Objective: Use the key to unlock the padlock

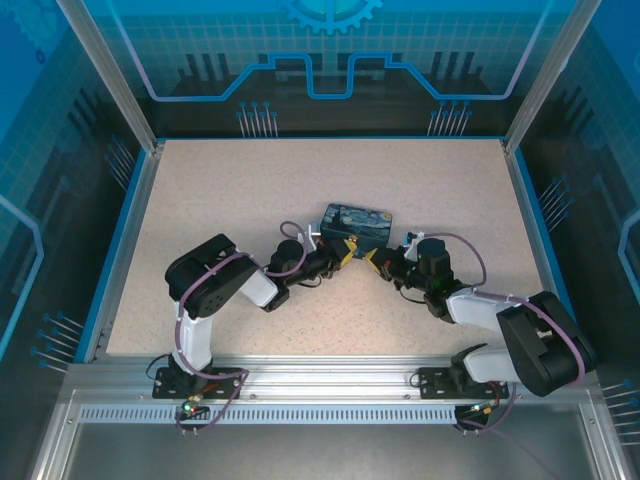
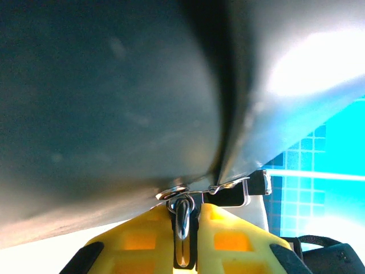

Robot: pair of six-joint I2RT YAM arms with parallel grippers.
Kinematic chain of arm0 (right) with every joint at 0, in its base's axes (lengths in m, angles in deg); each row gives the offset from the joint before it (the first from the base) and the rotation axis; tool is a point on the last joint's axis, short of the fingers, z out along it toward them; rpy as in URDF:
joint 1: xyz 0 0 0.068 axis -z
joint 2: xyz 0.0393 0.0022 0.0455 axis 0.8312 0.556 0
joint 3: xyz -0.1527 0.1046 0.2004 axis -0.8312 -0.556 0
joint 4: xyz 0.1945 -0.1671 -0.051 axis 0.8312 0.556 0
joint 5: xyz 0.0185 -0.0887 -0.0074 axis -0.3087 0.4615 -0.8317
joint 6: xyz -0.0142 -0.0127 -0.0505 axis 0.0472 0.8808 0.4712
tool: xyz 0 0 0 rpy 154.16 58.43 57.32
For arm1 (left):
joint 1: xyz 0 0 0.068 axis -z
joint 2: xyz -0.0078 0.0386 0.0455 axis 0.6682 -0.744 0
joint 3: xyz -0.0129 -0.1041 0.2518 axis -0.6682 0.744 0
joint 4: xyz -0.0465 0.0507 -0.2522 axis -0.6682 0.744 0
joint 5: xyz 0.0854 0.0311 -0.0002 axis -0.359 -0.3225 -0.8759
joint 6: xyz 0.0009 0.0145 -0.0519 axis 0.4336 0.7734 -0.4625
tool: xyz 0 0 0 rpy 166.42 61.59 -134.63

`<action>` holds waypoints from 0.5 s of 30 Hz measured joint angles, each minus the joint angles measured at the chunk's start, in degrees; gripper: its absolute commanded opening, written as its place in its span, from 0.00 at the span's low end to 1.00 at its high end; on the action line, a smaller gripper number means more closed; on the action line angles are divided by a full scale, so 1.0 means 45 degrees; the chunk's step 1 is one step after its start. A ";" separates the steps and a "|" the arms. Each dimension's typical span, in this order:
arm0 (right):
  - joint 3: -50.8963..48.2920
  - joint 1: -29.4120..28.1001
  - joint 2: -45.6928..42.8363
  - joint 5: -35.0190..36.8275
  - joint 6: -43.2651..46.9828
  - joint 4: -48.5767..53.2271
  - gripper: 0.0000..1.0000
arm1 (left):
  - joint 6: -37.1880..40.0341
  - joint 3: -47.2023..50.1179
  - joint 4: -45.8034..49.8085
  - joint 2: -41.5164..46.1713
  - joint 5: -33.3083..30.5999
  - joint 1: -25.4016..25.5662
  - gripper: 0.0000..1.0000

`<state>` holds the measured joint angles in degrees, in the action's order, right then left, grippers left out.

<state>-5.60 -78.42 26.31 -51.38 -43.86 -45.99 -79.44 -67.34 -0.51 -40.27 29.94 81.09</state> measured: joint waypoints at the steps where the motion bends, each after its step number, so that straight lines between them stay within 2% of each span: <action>1: 0.0000 -0.0005 -0.0024 0.0000 -0.0034 0.0024 0.00 | 0.0000 0.0000 0.0000 0.0000 0.0000 0.0000 0.00; 15: 0.0005 -0.0097 -0.0491 0.0233 -0.0039 0.0282 0.00 | 0.0000 0.0000 -0.0010 0.0000 0.0005 0.0000 0.00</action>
<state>-5.57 -78.85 24.10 -50.33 -44.04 -44.72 -79.44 -67.34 -0.55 -40.27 29.96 81.09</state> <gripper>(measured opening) 0.049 0.111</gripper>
